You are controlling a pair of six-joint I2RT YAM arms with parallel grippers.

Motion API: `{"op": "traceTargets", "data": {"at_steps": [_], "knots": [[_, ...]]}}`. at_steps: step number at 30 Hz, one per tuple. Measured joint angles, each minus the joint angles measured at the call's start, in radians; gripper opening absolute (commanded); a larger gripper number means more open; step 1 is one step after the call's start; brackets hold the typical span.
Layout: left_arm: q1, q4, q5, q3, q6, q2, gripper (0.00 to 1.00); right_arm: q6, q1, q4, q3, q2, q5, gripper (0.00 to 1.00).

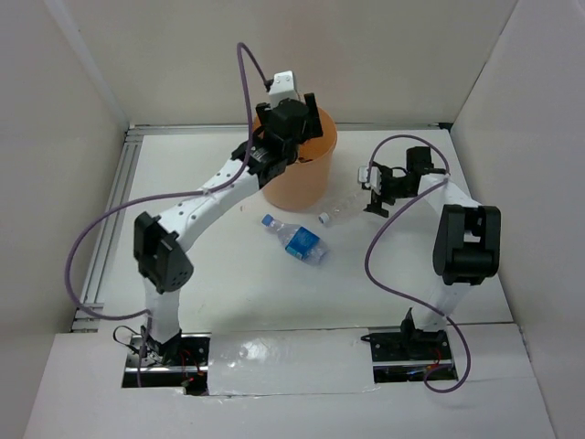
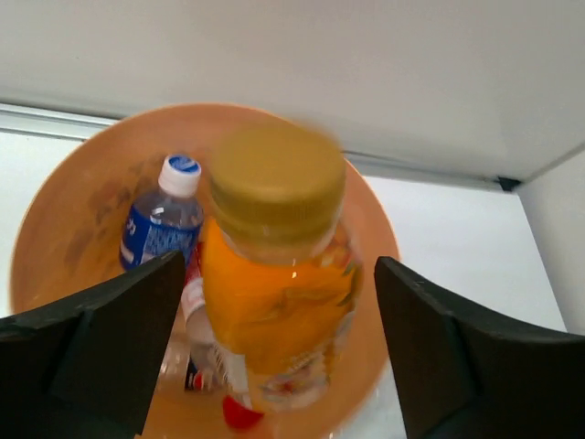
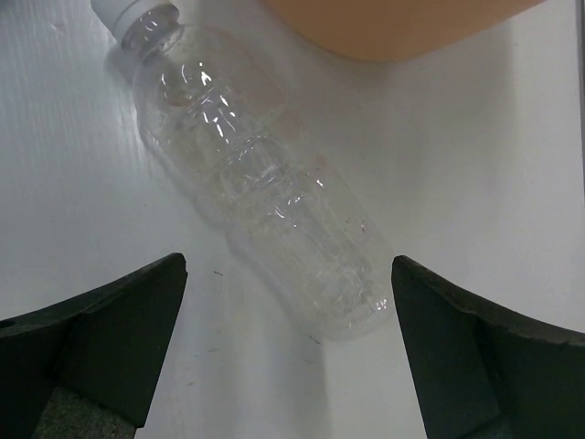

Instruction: Put the plastic bottles in the bin

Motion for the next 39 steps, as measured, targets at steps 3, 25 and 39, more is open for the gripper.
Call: {"op": "traceTargets", "data": {"at_steps": [3, 25, 39], "knots": [[0.039, -0.030, 0.001, 0.118, 0.014, 0.116, 1.00, -0.029, 0.013, 0.006, 0.017, 0.031, 0.014, 1.00], [-0.081, -0.175, 0.175, -0.882, -0.436, -0.639, 1.00, -0.460, 0.142, -0.232, 0.241, 0.296, 0.179, 0.53], [0.071, -0.078, 0.469, -0.917, -0.568, -0.320, 1.00, -0.230, -0.074, -0.466, 0.247, -0.270, -0.159, 0.32]]}}
